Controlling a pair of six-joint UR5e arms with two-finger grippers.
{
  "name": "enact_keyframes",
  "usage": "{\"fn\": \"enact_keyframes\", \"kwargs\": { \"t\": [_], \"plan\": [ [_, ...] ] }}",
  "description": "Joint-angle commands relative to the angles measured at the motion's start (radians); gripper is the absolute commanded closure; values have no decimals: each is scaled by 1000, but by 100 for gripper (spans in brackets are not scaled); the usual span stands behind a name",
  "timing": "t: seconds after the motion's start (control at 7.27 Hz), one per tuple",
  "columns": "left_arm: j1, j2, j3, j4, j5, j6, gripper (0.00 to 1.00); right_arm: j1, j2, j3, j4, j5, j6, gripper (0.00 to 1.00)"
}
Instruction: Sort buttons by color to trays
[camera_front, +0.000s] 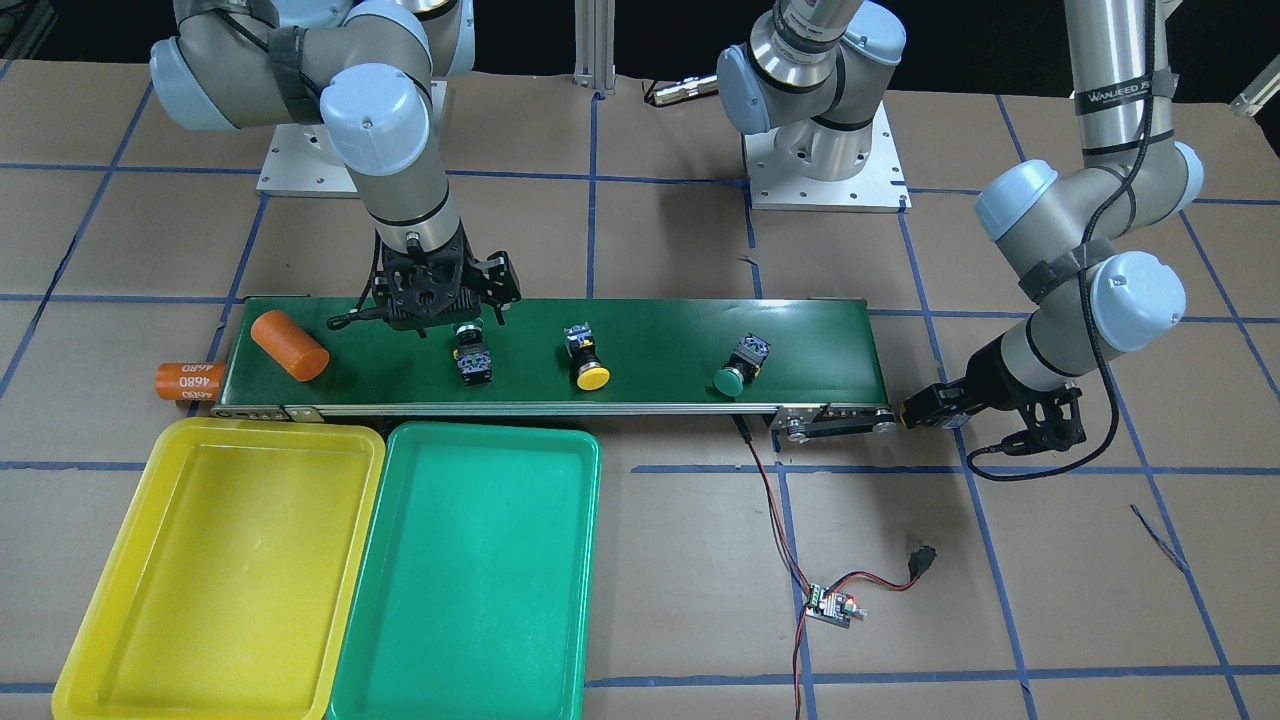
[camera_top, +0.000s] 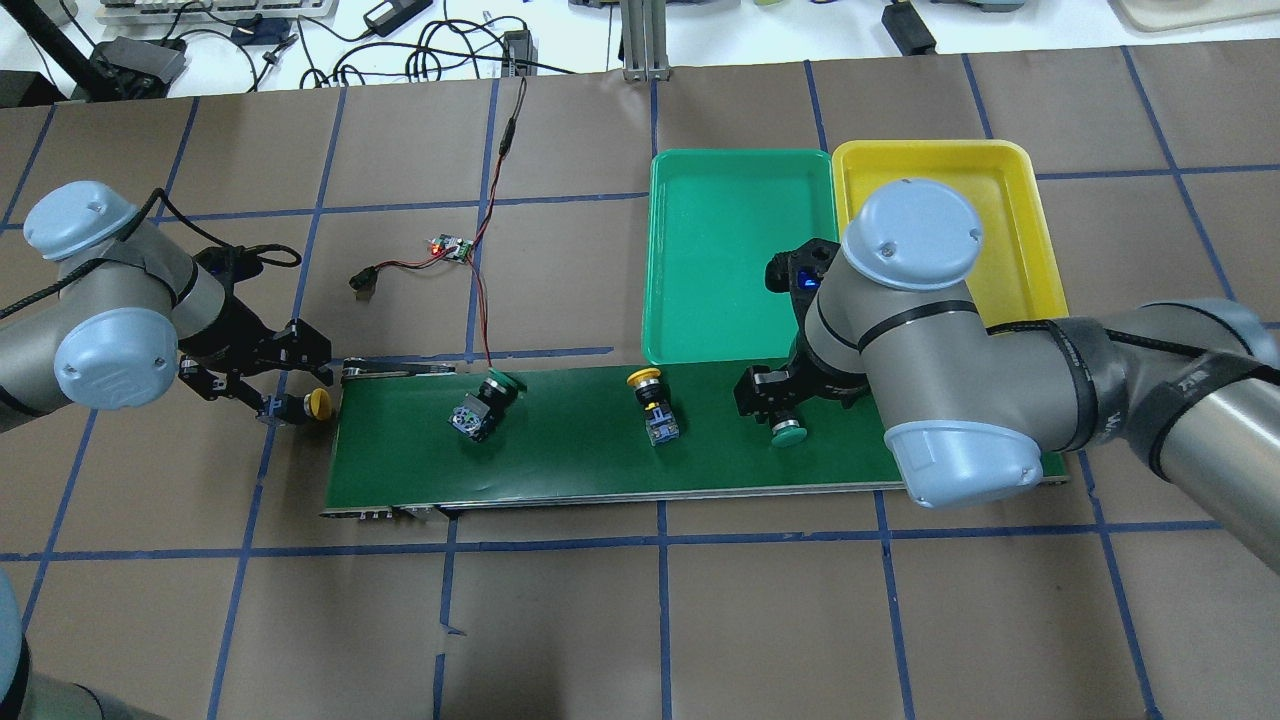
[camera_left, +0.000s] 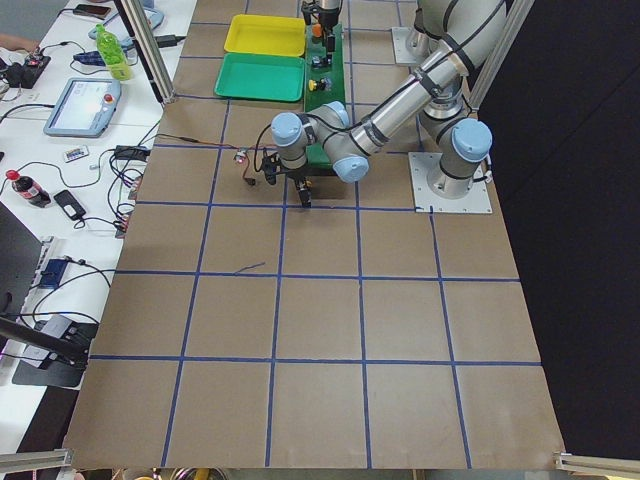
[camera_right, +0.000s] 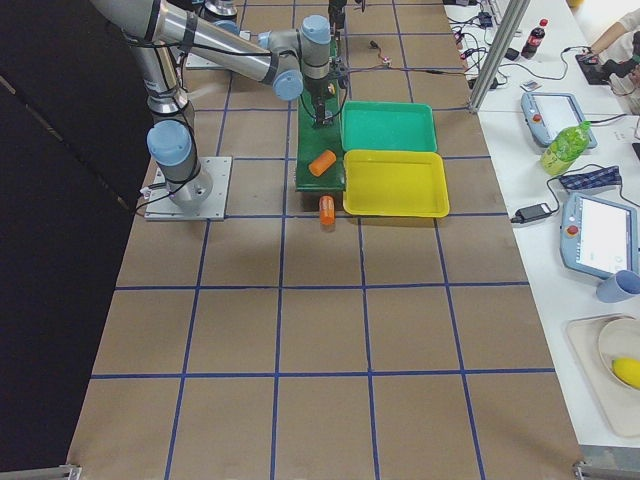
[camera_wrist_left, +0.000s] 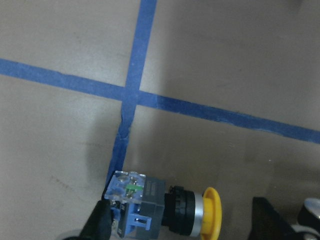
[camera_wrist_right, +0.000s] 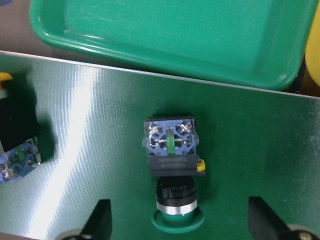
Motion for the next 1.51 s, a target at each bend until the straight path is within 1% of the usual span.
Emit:
{"fn": "enact_keyframes", "kwargs": {
  "t": [0.0, 0.14, 0.28, 0.41, 0.69, 0.83, 0.96, 1.1, 1.24, 1.38],
  "plan": [
    [0, -3, -3, -1, 6, 3, 0, 2, 13, 3, -1, -6, -8, 20],
    [0, -5, -3, 0, 35, 8, 0, 2, 15, 3, -1, -8, -9, 39],
    [0, -2, 12, 0, 41, 11, 0, 2, 16, 15, -1, -29, -9, 42],
    [0, 15, 20, -1, 53, 8, 0, 0, 36, 24, -2, -44, -11, 41],
    [0, 5, 11, 0, 49, 14, 0, -10, 38, 23, -2, -49, -28, 42],
    [0, 2, 5, 2, 39, 11, 0, -9, 38, 23, -2, -52, -31, 57],
    [0, -2, 5, 3, 39, 11, 0, -10, 38, 18, -5, -72, -29, 80],
    [0, 0, 6, 3, 36, 10, 0, -9, 38, 17, -7, -87, -29, 95],
    [0, -6, 0, 3, 29, 39, 0, -9, 38, 2, -7, -98, -29, 98],
    [0, -9, -1, 3, 30, 66, 0, -9, 44, -68, -7, -95, -34, 98]
  ]
}}
